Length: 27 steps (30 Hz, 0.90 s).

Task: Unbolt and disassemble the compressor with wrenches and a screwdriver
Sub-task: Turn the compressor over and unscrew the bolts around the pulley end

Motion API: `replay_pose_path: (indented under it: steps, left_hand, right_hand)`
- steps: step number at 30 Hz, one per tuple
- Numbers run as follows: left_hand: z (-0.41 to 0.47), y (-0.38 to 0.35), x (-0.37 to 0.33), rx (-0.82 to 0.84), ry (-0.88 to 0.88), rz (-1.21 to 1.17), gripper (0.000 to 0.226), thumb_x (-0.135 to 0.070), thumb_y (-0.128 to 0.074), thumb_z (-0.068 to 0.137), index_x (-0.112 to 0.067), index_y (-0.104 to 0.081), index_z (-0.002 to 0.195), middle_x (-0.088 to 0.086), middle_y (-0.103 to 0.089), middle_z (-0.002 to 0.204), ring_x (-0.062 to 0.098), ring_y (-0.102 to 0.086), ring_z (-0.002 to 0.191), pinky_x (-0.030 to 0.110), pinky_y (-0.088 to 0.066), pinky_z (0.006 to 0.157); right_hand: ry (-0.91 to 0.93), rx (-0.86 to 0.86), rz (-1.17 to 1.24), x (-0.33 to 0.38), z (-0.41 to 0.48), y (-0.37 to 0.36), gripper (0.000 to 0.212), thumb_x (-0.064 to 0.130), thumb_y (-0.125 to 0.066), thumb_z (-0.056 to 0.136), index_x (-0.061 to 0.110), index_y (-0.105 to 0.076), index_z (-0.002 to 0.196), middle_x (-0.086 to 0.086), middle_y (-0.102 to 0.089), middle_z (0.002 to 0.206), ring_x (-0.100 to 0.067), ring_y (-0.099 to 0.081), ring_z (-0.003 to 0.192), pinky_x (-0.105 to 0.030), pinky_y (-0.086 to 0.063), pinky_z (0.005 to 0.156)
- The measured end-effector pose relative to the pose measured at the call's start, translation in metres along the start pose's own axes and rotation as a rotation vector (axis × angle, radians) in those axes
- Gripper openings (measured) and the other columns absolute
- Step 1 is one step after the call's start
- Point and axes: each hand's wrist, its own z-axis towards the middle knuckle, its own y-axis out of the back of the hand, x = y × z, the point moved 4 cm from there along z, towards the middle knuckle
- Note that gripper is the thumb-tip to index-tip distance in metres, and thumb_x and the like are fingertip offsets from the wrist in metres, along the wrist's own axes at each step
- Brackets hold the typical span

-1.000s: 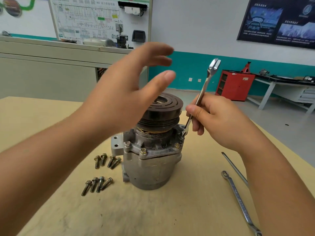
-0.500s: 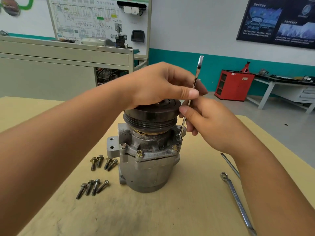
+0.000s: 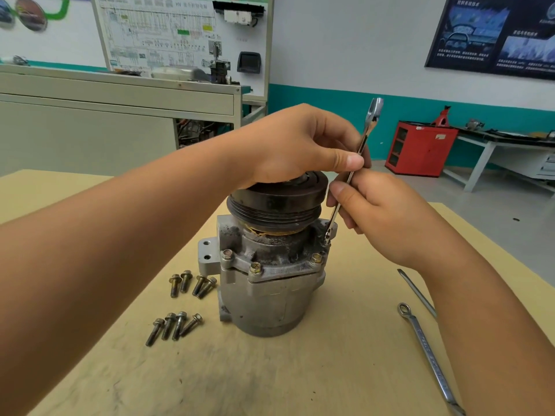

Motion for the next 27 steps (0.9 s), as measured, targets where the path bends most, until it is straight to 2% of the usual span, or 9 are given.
replay_pose_path:
  steps: [6, 10, 11, 14, 18, 22, 23, 25, 27]
  left_hand:
    - [-0.001, -0.003, 0.002, -0.016, -0.014, -0.012, 0.007, -0.023, -0.062, 0.088, -0.027, -0.067, 0.086, -0.002, -0.071, 0.096, 0.006, -0.064, 0.086, 0.023, -0.049, 0.084]
    - [-0.002, -0.004, -0.001, -0.042, -0.030, -0.018, 0.007, -0.022, -0.065, 0.086, -0.024, -0.065, 0.079, 0.010, -0.071, 0.100, 0.025, -0.065, 0.097, 0.044, -0.049, 0.095]
    - [-0.002, -0.004, -0.001, -0.053, -0.036, -0.010, 0.009, -0.022, -0.065, 0.086, -0.023, -0.063, 0.077, 0.013, -0.070, 0.100, 0.029, -0.064, 0.099, 0.048, -0.047, 0.096]
    - [-0.001, -0.005, -0.001, -0.078, -0.039, 0.011, 0.012, -0.022, -0.066, 0.086, -0.013, -0.061, 0.080, 0.017, -0.068, 0.101, 0.034, -0.062, 0.101, 0.053, -0.045, 0.096]
    - [-0.002, -0.006, -0.004, -0.081, -0.047, 0.035, 0.015, -0.021, -0.066, 0.087, -0.010, -0.059, 0.081, 0.012, -0.067, 0.090, 0.029, -0.061, 0.087, 0.042, -0.049, 0.090]
    - [0.001, -0.007, -0.003, -0.096, -0.039, 0.084, 0.018, -0.024, -0.066, 0.088, -0.020, -0.054, 0.074, -0.014, -0.057, 0.065, 0.004, -0.050, 0.061, 0.016, -0.042, 0.063]
    - [0.002, -0.008, -0.002, -0.090, -0.030, 0.089, 0.014, -0.024, -0.064, 0.089, -0.023, -0.056, 0.078, -0.017, -0.058, 0.064, 0.000, -0.052, 0.061, 0.013, -0.042, 0.063]
    - [0.003, -0.009, 0.000, -0.043, 0.001, 0.083, 0.006, -0.024, -0.059, 0.093, -0.027, -0.060, 0.098, -0.018, -0.067, 0.082, 0.000, -0.061, 0.078, 0.015, -0.046, 0.079]
    - [0.003, -0.010, 0.001, -0.009, 0.024, 0.070, 0.021, -0.024, -0.054, 0.096, -0.031, -0.059, 0.114, -0.013, -0.069, 0.099, -0.002, -0.061, 0.095, 0.017, -0.043, 0.091]
  right_hand:
    - [-0.004, 0.007, -0.011, -0.001, 0.000, 0.000, 0.031, 0.027, -0.039, 0.100, 0.034, -0.049, 0.071, 0.014, -0.047, 0.060, 0.013, -0.049, 0.058, -0.006, -0.035, 0.053]
    - [-0.022, 0.036, -0.022, 0.001, 0.000, 0.001, 0.030, 0.027, -0.039, 0.100, 0.033, -0.050, 0.073, 0.023, -0.055, 0.057, 0.016, -0.048, 0.060, -0.004, -0.035, 0.054]
    - [-0.029, 0.044, -0.025, 0.001, 0.000, 0.001, 0.029, 0.028, -0.039, 0.100, 0.033, -0.049, 0.073, 0.027, -0.056, 0.057, 0.016, -0.049, 0.060, -0.006, -0.036, 0.053]
    - [-0.065, 0.017, -0.025, -0.001, -0.002, 0.003, 0.026, 0.031, -0.042, 0.099, 0.024, -0.049, 0.075, 0.007, -0.059, 0.056, 0.002, -0.052, 0.050, -0.024, -0.041, 0.057]
    - [-0.067, 0.037, 0.183, 0.000, -0.004, 0.004, 0.017, 0.022, -0.045, 0.099, 0.033, -0.051, 0.087, 0.001, -0.064, 0.053, -0.008, -0.055, 0.044, -0.028, -0.042, 0.055]
    - [-0.100, 0.035, 0.293, -0.006, -0.003, 0.007, 0.021, 0.014, -0.045, 0.099, 0.021, -0.056, 0.082, -0.003, -0.069, 0.058, -0.016, -0.065, 0.050, -0.025, -0.042, 0.052]
    - [-0.113, 0.031, 0.305, -0.008, -0.003, 0.007, 0.023, 0.013, -0.045, 0.099, 0.018, -0.058, 0.080, -0.003, -0.069, 0.058, -0.016, -0.065, 0.051, -0.024, -0.043, 0.051]
    - [-0.140, 0.022, 0.309, -0.012, -0.002, 0.005, 0.025, 0.014, -0.043, 0.100, 0.015, -0.059, 0.081, 0.000, -0.068, 0.058, -0.012, -0.064, 0.052, -0.021, -0.044, 0.053]
    - [-0.160, 0.011, 0.275, -0.015, -0.001, 0.002, 0.025, 0.021, -0.041, 0.100, 0.017, -0.059, 0.082, 0.004, -0.063, 0.055, -0.006, -0.059, 0.051, -0.023, -0.043, 0.057]
